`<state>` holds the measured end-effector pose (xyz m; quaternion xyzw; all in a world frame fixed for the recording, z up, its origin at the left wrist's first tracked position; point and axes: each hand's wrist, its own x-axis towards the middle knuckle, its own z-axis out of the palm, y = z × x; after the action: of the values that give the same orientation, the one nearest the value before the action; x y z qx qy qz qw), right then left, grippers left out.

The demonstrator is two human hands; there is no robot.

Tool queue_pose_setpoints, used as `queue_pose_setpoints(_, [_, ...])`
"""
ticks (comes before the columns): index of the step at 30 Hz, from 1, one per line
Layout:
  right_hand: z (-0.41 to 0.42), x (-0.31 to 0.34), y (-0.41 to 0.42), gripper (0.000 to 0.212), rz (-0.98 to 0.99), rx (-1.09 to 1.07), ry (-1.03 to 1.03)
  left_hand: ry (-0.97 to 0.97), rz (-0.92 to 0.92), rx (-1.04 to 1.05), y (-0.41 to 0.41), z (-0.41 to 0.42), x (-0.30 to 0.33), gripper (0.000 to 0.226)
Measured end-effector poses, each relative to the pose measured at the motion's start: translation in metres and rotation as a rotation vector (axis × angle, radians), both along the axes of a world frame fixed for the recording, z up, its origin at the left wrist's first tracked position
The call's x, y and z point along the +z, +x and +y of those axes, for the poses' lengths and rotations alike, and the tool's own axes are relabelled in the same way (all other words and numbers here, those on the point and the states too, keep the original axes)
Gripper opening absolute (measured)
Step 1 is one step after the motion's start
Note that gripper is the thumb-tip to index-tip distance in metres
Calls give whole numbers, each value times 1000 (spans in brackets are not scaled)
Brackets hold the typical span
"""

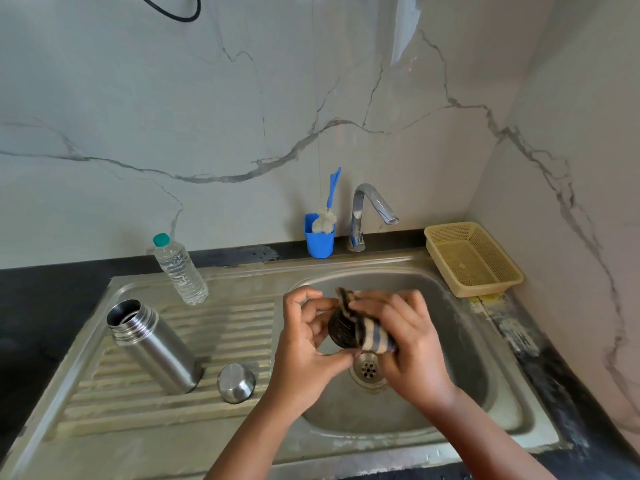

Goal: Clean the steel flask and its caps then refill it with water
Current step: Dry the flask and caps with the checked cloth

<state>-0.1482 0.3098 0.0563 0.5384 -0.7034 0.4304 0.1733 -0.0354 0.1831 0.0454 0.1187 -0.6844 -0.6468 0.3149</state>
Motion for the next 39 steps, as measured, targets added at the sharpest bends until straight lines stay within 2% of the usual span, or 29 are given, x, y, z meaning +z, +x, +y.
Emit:
queue_pose_setpoints(3, [0,-9,7,54,-267,12,-93,343,99,-28,2,-1,6,81])
queue_pose_setpoints(5, [2,-16,16,55,-309,42,-110,533,117,-34,2,-1,7,83])
queue_pose_setpoints(8, [6,-21,24,49,-203,26,-103,691,80,-92,2,4,4,79])
queue_pose_setpoints(10, [10,-22,23,48,23,47,-39,765,49,-92,3,4,2,78])
queue_pose_setpoints(12, [11,-25,22,53,219,81,46,797,36,-85,4,0,1,79])
queue_pose_setpoints(14, [8,-23,20,49,192,61,43,789,28,-100,4,-4,4,73])
queue_pose_setpoints(18, [2,-16,21,43,134,-38,-13,695,-43,-112,3,-10,8,36])
queue_pose_setpoints(20, [0,-13,22,39,144,-67,-24,624,-85,-107,2,-16,7,39])
queue_pose_setpoints(25, [0,3,14,36,137,-158,13,584,-149,-206,6,-17,-1,67])
queue_pose_setpoints(27, [-2,0,5,39,-90,-162,37,599,-126,-217,6,-12,1,71])
queue_pose_setpoints(30, [-8,-3,5,30,-795,-51,-37,561,-82,-179,4,-4,7,66])
queue_pose_setpoints(31, [-9,-2,9,30,-1026,-10,-94,497,-84,-147,2,-2,7,64])
queue_pose_setpoints(33, [-10,-2,17,35,-1341,5,-171,293,-96,-39,0,2,3,62])
queue_pose_setpoints(35, [-11,-2,21,35,-1542,-5,-190,-38,-91,97,-3,5,-7,61])
queue_pose_setpoints(37, [-13,-1,22,33,-1657,2,-194,-387,-105,179,-4,5,-18,62])
queue_pose_setpoints(39, [-14,0,22,30,-1671,-16,-175,-538,-128,208,-3,5,-23,66])
